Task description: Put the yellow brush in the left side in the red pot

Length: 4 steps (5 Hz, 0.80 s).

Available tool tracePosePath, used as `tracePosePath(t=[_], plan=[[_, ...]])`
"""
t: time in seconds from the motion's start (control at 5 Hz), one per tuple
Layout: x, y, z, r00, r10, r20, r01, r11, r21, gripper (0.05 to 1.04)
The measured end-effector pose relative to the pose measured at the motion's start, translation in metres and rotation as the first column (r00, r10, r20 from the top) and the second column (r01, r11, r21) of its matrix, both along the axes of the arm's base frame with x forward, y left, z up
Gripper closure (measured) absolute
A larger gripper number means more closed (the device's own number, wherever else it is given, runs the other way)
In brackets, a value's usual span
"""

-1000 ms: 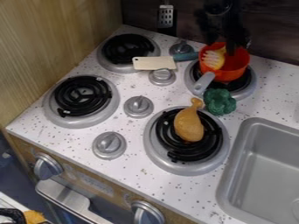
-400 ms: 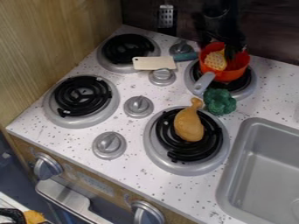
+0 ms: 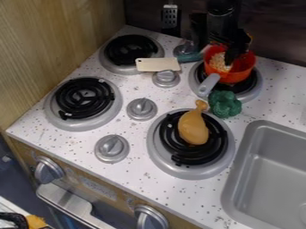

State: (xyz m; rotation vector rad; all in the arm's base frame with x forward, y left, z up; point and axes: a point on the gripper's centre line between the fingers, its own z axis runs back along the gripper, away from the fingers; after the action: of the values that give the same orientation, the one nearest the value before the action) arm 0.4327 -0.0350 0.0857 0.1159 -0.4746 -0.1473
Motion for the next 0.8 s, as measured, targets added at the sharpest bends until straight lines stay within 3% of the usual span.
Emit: tracePosePath(t=[0.2,0.4,0.6,0.8], plan=[[-0.015,0.006,0.012,0.998,0.063,0.03,-0.064,0.998,0.028,0.083],[-0.032,0.015,0.015,0.994,0.093,0.055,-0.094,0.996,0.008,0.083],[-0.058,0.038,0.013,0.98,0.198,0.018,-0.197,0.98,-0.016,0.083],[-0.07,0.052,0.013,0.972,0.228,0.046,-0.229,0.973,0.002,0.083]])
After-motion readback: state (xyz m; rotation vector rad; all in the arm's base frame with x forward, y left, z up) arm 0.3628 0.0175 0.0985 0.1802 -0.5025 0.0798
